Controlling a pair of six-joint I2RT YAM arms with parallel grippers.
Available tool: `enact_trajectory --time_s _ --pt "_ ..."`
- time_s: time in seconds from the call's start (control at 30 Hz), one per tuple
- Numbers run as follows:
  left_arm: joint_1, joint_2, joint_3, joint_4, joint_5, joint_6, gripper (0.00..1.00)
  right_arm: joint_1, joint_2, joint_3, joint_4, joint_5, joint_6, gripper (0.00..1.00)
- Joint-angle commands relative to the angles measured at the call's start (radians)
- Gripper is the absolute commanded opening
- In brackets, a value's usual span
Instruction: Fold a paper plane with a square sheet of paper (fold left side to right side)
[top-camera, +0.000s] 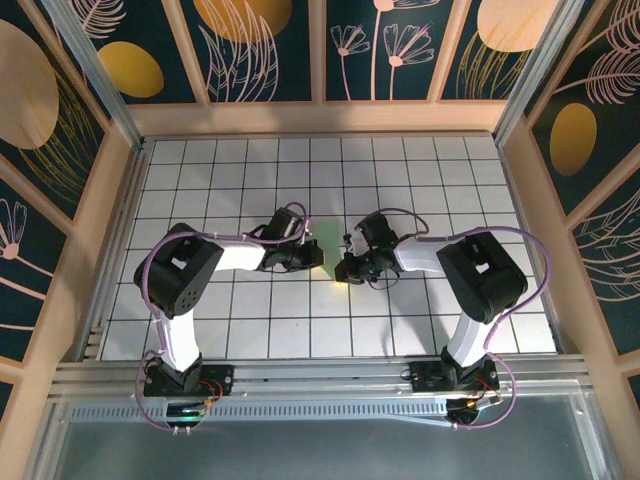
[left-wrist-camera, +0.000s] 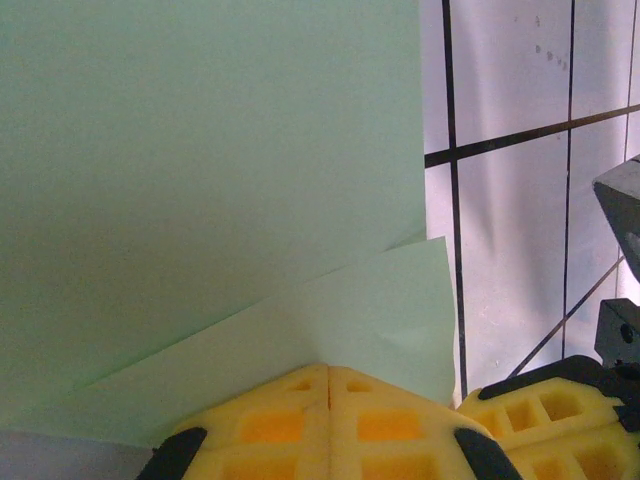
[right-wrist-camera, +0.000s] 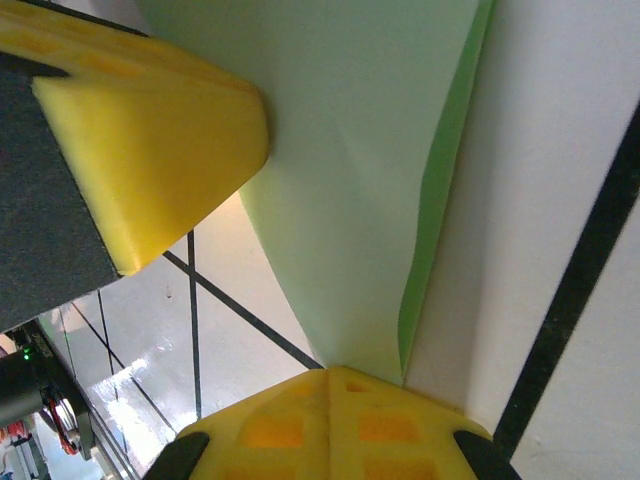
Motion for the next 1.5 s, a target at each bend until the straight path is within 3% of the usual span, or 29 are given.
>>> enact_trajectory --time_s 0.0,0.53,1.47 --pt "0.002 0.040 -0.002 -0.087 -0.061 0.001 0.00 -0.013 -0.037 0.013 0.000 -0.014 0.048 0.00" --pt "0.002 0.046 0.006 -0.102 -0.067 0.007 0.00 0.013 0.050 0.090 0.006 -0.006 0.026 0.00" --pt "0.003 0.080 0.023 -0.147 -0.107 -0.004 0.00 0.021 0.007 -0.010 -0.150 0.060 -0.041 0.00"
